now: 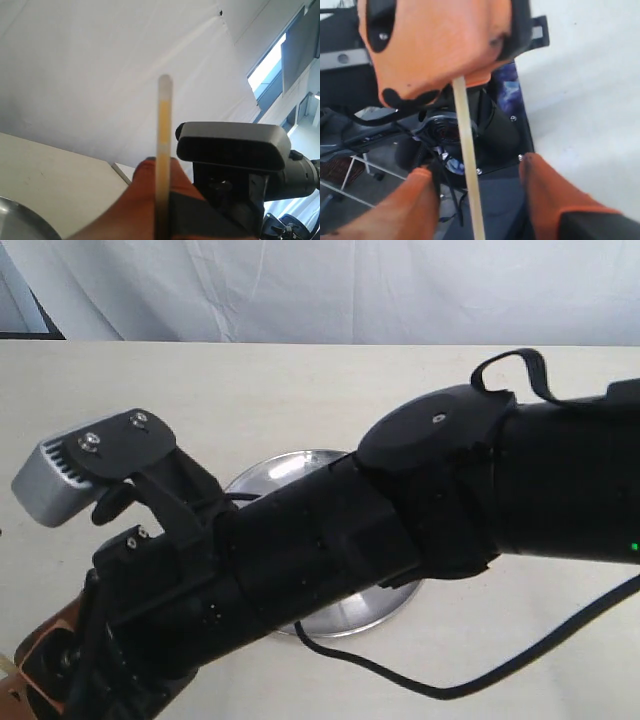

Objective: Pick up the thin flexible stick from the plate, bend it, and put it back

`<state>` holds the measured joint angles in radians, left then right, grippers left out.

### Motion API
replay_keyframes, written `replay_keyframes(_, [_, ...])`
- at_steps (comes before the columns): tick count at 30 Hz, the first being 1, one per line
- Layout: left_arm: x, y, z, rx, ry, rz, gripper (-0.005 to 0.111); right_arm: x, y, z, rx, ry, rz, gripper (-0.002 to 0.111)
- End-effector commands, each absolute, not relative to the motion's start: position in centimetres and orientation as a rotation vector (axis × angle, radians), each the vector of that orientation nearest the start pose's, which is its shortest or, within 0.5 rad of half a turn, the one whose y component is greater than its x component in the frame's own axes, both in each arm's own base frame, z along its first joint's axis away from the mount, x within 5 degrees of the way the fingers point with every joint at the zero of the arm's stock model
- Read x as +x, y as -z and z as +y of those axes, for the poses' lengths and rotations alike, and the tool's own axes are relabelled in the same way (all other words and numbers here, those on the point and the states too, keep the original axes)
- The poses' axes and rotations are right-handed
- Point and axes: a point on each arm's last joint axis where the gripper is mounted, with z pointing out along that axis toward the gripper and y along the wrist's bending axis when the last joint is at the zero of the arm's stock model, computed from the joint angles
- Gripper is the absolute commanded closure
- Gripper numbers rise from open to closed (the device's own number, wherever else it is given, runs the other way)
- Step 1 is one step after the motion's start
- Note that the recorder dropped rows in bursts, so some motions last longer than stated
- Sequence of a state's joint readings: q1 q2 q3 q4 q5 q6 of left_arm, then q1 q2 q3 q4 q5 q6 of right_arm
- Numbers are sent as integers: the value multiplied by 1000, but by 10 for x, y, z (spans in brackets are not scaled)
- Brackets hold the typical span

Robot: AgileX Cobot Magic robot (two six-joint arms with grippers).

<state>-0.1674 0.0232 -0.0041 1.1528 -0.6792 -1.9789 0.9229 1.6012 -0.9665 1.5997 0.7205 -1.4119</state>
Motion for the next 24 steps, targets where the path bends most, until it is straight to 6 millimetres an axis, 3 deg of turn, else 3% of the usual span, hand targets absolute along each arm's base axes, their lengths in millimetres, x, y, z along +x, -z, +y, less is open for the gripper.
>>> replay_keyframes(1, [26, -237, -58, 83, 1315, 1361, 106, 148, -259, 304, -1253, -1487, 1894, 83])
replay_keyframes(3, [26, -236, -58, 100, 1296, 1367, 106, 145, -261, 305, -1263, -1534, 1879, 106])
replay_keyframes(4, [26, -235, -59, 121, 1274, 1381, 106, 143, -263, 305, -1260, -1578, 1874, 108])
replay_keyframes(9, [26, -226, -62, 240, 1164, 1454, 106, 133, -274, 303, -1283, -1744, 1802, 108])
replay_keyframes(16, [26, -221, -63, 303, 1089, 1496, 106, 128, -288, 297, -1297, -1761, 1742, 108])
replay_keyframes(19, [26, -220, -63, 291, 1097, 1508, 106, 128, -293, 295, -1290, -1715, 1731, 108])
replay_keyframes(24, [26, -226, -62, 211, 1185, 1465, 106, 135, -286, 294, -1296, -1547, 1796, 108])
